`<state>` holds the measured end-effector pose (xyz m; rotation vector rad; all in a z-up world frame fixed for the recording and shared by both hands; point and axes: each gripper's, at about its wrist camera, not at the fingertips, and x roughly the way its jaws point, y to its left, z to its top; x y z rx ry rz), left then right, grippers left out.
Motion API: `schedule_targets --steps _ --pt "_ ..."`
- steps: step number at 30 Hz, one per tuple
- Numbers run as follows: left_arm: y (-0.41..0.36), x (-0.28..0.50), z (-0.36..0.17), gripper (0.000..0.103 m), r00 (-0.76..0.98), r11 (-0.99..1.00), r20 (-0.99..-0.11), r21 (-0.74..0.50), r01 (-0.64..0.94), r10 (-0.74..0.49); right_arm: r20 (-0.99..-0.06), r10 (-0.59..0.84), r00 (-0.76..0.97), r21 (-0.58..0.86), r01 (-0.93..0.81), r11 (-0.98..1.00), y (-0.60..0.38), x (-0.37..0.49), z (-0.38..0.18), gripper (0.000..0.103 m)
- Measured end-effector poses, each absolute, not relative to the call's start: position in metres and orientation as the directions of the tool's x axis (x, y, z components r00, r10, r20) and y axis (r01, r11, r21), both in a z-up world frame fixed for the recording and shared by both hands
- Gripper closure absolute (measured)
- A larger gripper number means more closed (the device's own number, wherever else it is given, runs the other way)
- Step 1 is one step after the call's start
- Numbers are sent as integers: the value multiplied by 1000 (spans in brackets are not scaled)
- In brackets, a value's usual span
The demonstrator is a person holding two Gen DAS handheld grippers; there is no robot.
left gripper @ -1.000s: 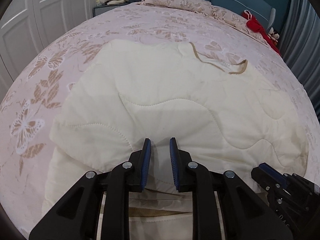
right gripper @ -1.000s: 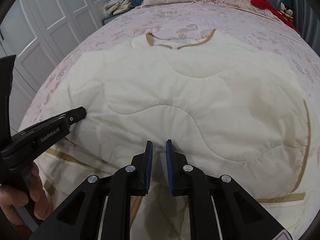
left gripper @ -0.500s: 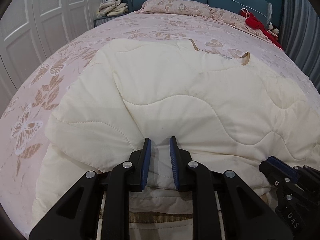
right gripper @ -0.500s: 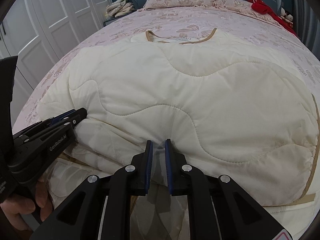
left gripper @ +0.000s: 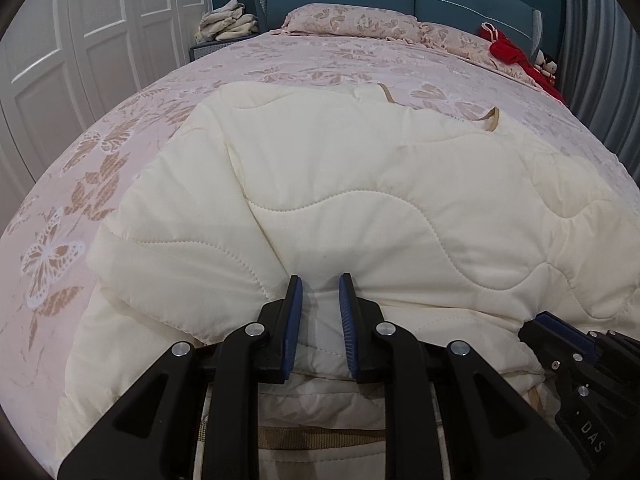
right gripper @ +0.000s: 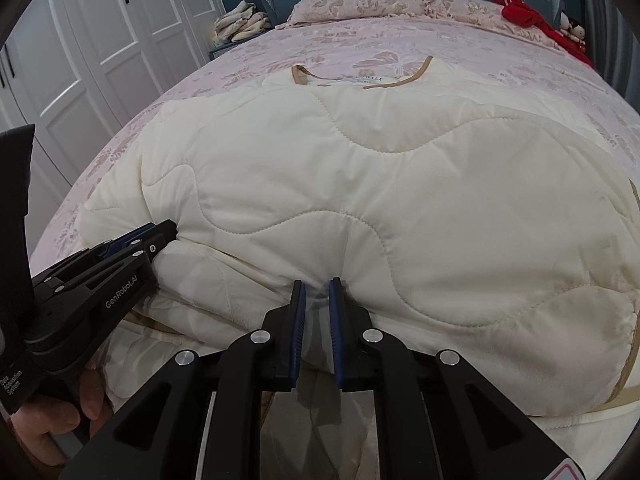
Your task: Fold large clothes
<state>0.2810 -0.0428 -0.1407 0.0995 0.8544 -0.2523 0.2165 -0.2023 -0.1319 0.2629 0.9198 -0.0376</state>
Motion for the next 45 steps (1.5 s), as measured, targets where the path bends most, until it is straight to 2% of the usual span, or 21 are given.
schedule_targets --steps 4,6,8,11,15,19,24,29,31,32,33,39,42,45 --pt "-28 286 -114 84 583 953 -774 -88 288 -248 -798 143 586 265 128 956 -212 215 -114 89" --pt "-21 292 -95 79 578 943 -760 -138 304 -297 -778 167 606 297 121 947 -219 213 -96 74" --pt "-17 309 -73 66 595 938 -735 -168 302 -324 -751 179 635 314 106 944 -227 217 -80 67" --pt "-19 342 -53 60 612 935 -711 -210 286 -347 -722 193 664 326 81 942 -236 240 -60 65" --pt "-30 398 -41 55 623 943 -708 -228 244 -332 -690 209 693 347 63 936 -242 293 -44 56" --pt "-41 452 -58 54 596 960 -754 -195 200 -277 -689 256 678 403 66 913 -244 363 -52 56" --pt "-31 488 -107 54 527 972 -816 -212 105 -235 -744 260 616 393 89 915 -231 439 -81 55" --pt "-35 483 -131 54 569 979 -796 -153 138 -205 -807 235 542 358 131 925 -226 480 -121 55" --pt "-37 477 -135 53 600 982 -778 -122 147 -187 -809 242 536 353 114 928 -222 482 -130 63" --pt "-37 474 -137 53 617 982 -766 -115 149 -183 -801 260 540 358 82 930 -220 481 -131 87" --pt "-36 472 -138 53 628 982 -756 -117 148 -185 -798 279 534 363 57 930 -218 481 -132 95" --pt "-27 468 -139 53 652 973 -722 -177 150 -231 -711 254 656 363 32 931 -228 465 -109 100" --pt "-32 468 -141 53 656 976 -723 -155 153 -218 -750 202 630 316 74 946 -226 470 -128 102" --pt "-40 470 -144 53 658 982 -730 -109 155 -185 -771 223 597 365 128 922 -235 476 -146 103"
